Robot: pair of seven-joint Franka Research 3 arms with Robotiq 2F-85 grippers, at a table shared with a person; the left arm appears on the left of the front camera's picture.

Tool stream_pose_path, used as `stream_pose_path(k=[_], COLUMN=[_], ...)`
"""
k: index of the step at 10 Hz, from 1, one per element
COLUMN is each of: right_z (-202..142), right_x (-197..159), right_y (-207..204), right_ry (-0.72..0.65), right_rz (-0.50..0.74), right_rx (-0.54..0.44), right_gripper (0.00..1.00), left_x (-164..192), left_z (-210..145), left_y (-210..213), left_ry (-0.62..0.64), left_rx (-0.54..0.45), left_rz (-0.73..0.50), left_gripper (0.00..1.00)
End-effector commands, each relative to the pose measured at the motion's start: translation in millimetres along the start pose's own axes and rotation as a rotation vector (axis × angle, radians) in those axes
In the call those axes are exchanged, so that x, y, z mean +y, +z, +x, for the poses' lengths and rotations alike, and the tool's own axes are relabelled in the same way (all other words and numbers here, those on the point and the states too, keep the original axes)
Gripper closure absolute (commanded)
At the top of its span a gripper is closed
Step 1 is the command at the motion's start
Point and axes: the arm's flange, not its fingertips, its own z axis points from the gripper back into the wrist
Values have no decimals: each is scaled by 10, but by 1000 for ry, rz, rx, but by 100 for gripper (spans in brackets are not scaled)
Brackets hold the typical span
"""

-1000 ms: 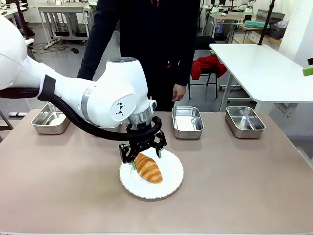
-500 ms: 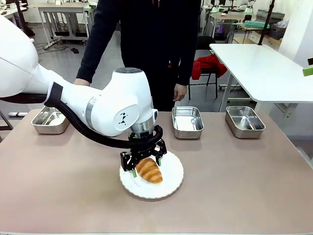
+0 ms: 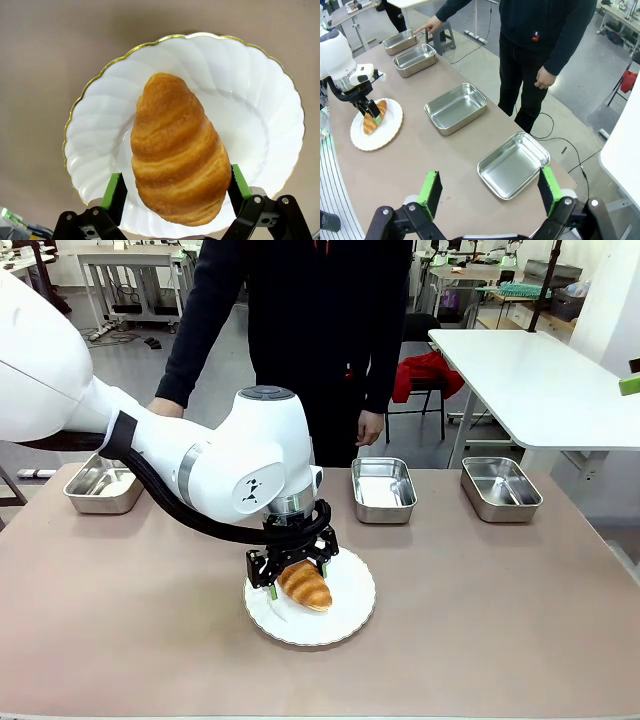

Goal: Place the bread in the container.
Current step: Place the Butter Roll into the Airtight Container indicated by the human.

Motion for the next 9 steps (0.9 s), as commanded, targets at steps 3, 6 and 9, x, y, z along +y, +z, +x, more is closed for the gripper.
stream_pose_path(k=[3, 6, 9], right_z=[9, 9, 9], right_x=[3, 3, 3], right_y=[-2, -2, -2], right_ry=[3, 3, 3], right_rz=[2, 2, 2], right_rx=[-8, -8, -8], right_gripper=[0, 0, 0], left_x=[-24, -51, -41], left_z=[24, 30, 73], left_y=[14, -3, -48], left_ry=[26, 54, 57], left_rx=[-17, -12, 3], left_rz=[-2, -27, -11], left_gripper=[0, 0, 20])
